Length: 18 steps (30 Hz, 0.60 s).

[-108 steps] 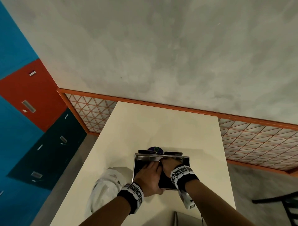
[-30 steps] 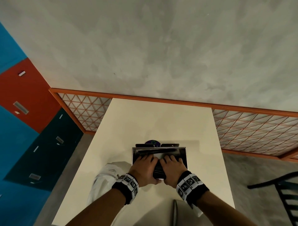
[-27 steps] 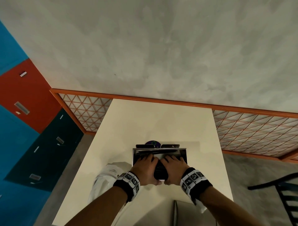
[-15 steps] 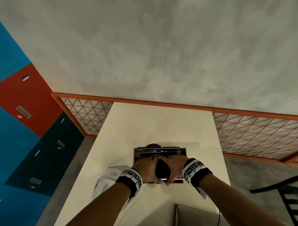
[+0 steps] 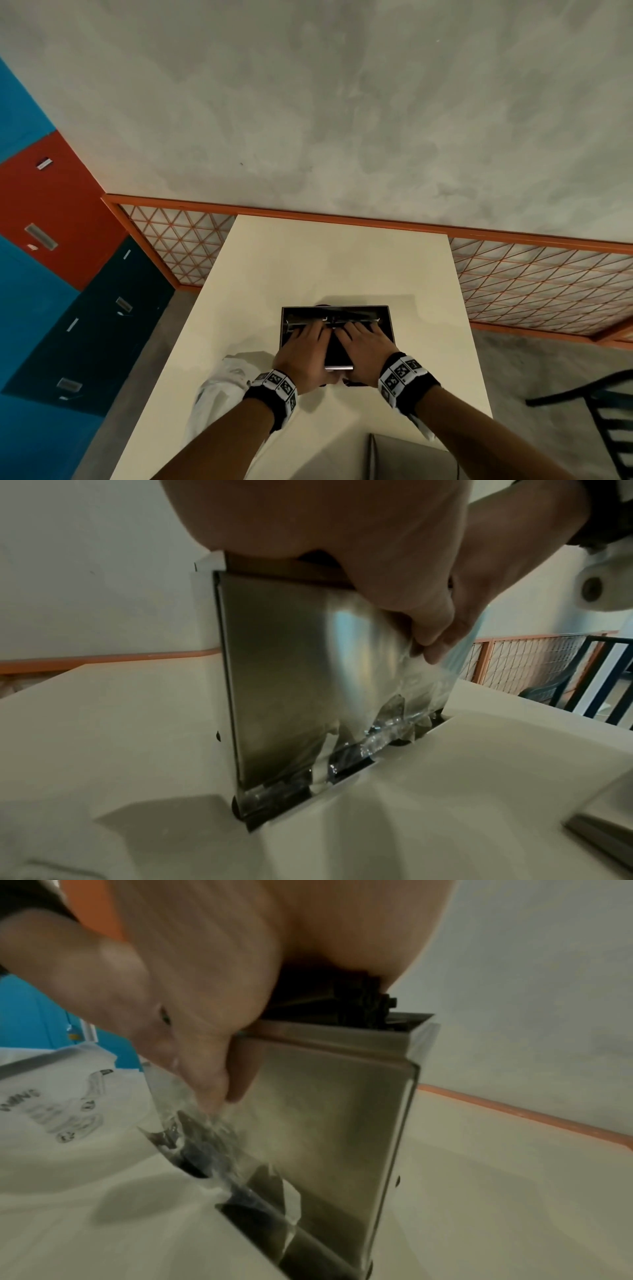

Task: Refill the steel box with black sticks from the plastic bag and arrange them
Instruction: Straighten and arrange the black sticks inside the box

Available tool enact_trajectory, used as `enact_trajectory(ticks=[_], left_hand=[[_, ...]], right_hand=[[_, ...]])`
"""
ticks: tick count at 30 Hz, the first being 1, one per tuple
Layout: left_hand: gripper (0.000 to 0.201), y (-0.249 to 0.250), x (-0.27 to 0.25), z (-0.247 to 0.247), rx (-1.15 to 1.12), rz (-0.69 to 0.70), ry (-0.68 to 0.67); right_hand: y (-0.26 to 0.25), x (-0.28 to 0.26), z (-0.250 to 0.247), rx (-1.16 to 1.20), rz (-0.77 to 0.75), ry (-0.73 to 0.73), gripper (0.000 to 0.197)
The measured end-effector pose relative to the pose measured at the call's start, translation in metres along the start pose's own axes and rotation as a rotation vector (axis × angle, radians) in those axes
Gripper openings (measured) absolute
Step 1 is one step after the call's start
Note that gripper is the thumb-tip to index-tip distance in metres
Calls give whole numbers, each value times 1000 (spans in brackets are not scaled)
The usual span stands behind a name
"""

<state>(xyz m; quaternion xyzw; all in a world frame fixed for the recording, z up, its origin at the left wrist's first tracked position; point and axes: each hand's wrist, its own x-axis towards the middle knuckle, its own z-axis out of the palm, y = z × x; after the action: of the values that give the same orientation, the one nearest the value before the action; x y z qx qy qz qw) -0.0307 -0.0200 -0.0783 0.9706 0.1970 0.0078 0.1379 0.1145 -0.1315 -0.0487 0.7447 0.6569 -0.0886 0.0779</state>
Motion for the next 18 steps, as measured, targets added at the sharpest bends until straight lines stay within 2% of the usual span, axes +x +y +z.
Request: enact_trajectory(ticks=[9,12,18], left_hand=[[67,8,-16,6,53,19,133],[64,11,-19,8,68,-6,103],[69,14,-21,9,96,-48,35]], right_hand=[[-2,-14,11,21,-26,78,71],[-7,-19,13,5,-30,102,68],[-20,-17,10,-76,64,49,78]])
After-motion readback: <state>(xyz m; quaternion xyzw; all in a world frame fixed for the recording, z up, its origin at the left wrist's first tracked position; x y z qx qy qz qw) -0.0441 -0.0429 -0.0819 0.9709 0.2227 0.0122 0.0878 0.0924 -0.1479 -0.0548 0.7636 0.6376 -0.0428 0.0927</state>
